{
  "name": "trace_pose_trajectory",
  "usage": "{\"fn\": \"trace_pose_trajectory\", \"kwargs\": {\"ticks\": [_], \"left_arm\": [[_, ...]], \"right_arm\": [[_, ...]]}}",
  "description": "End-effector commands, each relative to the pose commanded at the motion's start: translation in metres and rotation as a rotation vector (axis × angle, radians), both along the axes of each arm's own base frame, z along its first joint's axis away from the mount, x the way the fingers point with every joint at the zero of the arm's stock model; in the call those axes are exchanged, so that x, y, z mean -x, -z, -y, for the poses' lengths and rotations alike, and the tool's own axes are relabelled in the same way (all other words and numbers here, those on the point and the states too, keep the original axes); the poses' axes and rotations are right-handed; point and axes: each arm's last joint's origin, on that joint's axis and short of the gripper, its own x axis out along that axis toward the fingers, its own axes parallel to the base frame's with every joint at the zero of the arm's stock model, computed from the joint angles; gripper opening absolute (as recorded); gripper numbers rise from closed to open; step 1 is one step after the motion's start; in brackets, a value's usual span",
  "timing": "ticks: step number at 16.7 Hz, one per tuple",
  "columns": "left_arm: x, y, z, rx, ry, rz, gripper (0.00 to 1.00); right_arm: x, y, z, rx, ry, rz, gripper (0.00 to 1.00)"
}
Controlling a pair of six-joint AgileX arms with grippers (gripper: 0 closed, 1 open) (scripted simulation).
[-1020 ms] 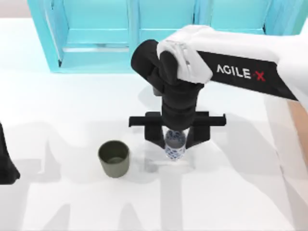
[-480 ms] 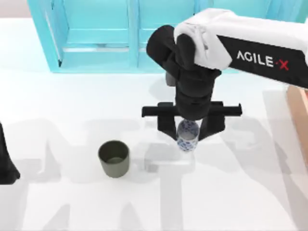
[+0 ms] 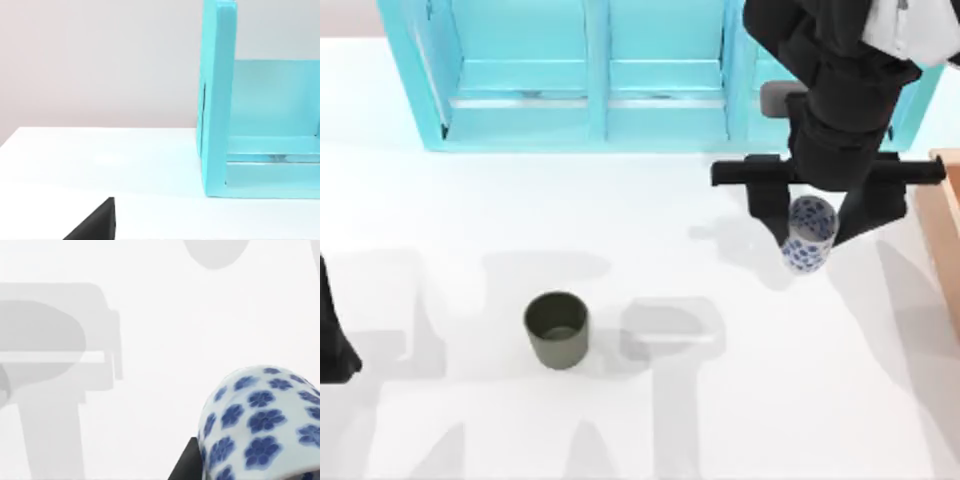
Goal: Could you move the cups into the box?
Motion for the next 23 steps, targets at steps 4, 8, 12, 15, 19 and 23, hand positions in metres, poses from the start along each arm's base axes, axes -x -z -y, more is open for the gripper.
{"fn": "trace_pose_trajectory", "kwargs": {"ticks": [4,8,12,15,19,23], "left_arm": [[0.000,0.000,0.000,0.000,0.000,0.000,1.00],[0.000,0.000,0.000,0.000,0.000,0.000,1.00],[0.000,0.000,0.000,0.000,0.000,0.000,1.00],[0.000,0.000,0.000,0.000,0.000,0.000,1.00],[0.000,0.000,0.000,0.000,0.000,0.000,1.00],[0.000,0.000,0.000,0.000,0.000,0.000,1.00]], "right_arm": [[-0.001,-0.001,0.003,0.000,-0.002,0.002,0.00],[-0.006,-0.013,0.061,0.000,0.000,-0.006,0.00],[0.008,-0.027,0.163,0.001,0.000,-0.022,0.00],[0.043,-0.035,0.235,-0.005,-0.004,-0.030,0.00],[0.094,-0.042,0.284,-0.011,-0.004,-0.015,0.00],[0.111,-0.043,0.292,-0.010,-0.004,-0.004,0.00]]}}
